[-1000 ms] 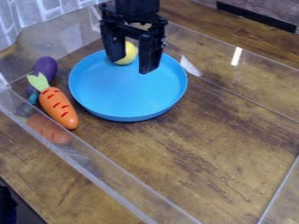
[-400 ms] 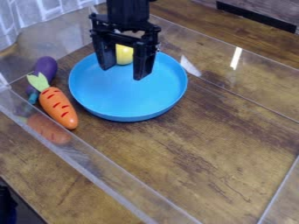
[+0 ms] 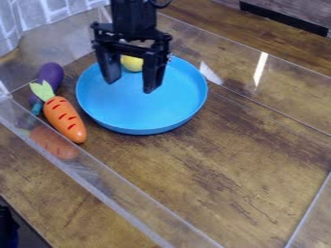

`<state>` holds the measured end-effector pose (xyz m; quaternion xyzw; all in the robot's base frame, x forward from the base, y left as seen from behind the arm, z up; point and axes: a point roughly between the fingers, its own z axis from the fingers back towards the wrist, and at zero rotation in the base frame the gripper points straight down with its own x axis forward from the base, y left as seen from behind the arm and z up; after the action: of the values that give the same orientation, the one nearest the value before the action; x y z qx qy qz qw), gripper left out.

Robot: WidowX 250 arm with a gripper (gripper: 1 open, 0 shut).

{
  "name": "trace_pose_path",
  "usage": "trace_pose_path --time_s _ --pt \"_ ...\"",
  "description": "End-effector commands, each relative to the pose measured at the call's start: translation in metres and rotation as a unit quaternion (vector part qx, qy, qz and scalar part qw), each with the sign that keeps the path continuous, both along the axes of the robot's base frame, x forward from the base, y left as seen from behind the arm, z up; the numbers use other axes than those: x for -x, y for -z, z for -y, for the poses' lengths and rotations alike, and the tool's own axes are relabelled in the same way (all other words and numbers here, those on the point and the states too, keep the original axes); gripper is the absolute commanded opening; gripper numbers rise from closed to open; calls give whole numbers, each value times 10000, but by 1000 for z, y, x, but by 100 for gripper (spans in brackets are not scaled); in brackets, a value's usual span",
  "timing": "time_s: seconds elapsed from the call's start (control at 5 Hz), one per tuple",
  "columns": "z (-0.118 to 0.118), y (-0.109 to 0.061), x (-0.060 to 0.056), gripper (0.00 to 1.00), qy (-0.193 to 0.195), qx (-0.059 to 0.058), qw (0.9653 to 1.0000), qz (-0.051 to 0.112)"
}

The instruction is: Move the carrot to the right side

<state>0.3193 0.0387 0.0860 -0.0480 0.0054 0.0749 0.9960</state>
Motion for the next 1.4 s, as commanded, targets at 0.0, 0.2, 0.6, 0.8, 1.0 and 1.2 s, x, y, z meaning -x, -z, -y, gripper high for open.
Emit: trace_pose_path --time_s 0.0,0.2,0.6,0.8,1.0,1.2 --pt "-7 -5 -1 100 -297 -6 9995 120" --pt "-9 -1 0 100 -516 12 9986 82" --pt "-13 6 1 100 -947 45 9955 19" --pt "-15 9 2 100 -1159 68 9932 -2" --pt "-19 11 3 100 -1520 109 9883 9" --pt "-26 11 4 100 -1933 186 9809 51"
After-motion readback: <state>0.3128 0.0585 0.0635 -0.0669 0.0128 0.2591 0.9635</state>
